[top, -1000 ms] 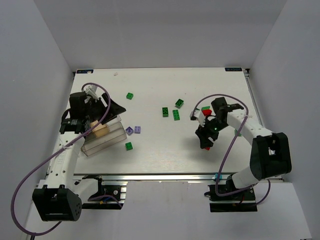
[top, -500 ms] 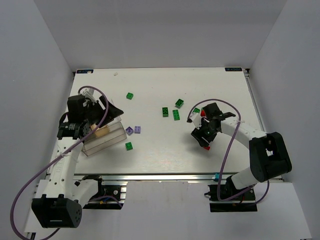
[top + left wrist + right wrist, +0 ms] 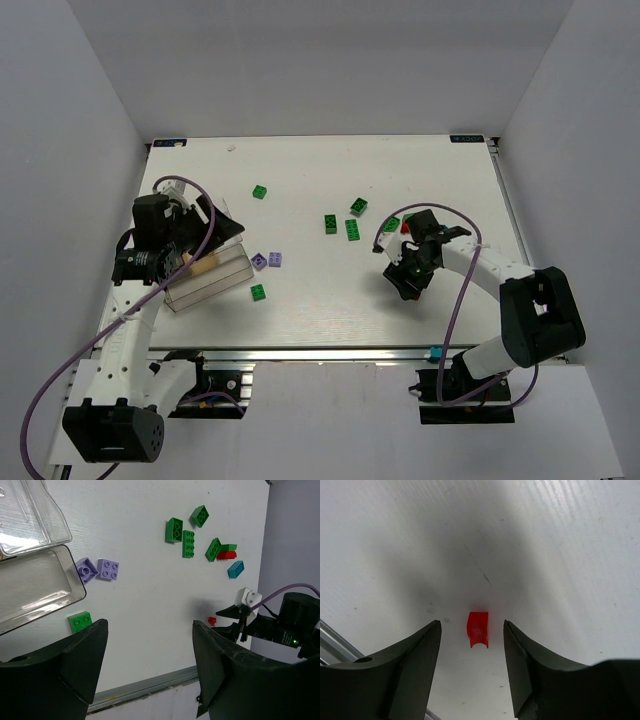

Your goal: Sort the legos into containers by color

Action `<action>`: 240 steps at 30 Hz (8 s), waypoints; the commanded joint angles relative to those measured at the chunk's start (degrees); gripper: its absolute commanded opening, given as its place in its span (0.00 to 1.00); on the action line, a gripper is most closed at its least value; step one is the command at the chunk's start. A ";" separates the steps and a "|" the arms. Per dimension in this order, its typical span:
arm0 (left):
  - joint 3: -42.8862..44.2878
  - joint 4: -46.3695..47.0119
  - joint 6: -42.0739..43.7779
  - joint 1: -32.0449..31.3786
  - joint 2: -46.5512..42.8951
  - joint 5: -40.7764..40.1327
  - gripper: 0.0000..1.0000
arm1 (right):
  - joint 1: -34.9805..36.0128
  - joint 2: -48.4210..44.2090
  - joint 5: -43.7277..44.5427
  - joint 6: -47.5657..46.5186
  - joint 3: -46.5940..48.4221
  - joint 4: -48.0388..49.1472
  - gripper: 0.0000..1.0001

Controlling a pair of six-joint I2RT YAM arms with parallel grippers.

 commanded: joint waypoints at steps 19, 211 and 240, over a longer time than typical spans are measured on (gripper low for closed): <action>3.93 2.26 -1.58 -0.30 -7.63 -4.50 0.78 | 1.31 1.17 -6.69 -5.37 4.88 -2.07 0.00; 15.44 34.09 -4.48 -31.76 35.43 11.85 0.78 | -0.54 7.51 -41.51 -25.77 29.77 -4.27 0.00; 21.08 23.97 -1.49 -34.40 40.97 7.81 0.06 | 0.26 2.68 -38.97 -18.65 24.77 5.04 0.00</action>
